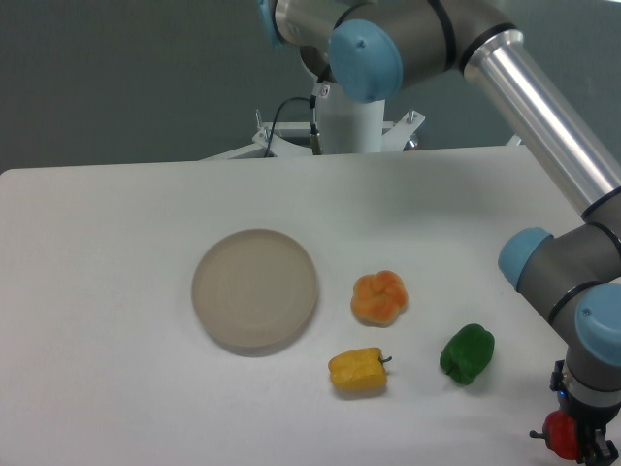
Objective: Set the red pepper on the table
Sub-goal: 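Lift the held red pepper with the gripper away from the table edge, then carry the red pepper toward the open table area beside the orange pepper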
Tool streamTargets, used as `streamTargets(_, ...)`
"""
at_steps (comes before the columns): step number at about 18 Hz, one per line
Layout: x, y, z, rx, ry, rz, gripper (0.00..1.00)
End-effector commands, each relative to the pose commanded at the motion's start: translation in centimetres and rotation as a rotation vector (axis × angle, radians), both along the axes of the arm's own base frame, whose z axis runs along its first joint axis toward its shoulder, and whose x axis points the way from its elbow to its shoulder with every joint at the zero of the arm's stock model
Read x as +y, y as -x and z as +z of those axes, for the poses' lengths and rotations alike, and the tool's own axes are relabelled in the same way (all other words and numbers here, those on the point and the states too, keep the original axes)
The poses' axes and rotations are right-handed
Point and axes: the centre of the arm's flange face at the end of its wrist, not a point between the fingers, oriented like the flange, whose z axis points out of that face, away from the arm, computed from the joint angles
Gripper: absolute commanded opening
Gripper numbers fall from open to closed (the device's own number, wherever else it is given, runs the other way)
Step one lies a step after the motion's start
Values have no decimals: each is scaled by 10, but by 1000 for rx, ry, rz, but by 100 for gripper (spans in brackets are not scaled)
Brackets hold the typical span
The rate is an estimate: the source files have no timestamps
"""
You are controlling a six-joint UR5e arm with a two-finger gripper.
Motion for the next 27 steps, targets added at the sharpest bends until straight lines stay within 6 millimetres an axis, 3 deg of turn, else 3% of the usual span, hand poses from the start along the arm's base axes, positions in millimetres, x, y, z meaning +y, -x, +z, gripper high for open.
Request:
streamTargets(5, 6, -14, 4, -14, 1, -12, 51)
streamTargets(7, 2, -21, 15, -15, 1, -11, 51)
streamTargets(14, -13, -73, 53, -57, 28, -31, 51)
streamTargets(17, -33, -104, 58, -98, 61, -45, 51)
streamTargets(20, -59, -129, 51, -145, 108, -53, 51)
streamTargets(22, -82, -132, 58, -140, 155, -125, 51)
streamTargets(25, -112, -147, 53, -146, 239, -151, 51)
streamTargets(27, -136, -147, 47, -159, 270, -171, 51)
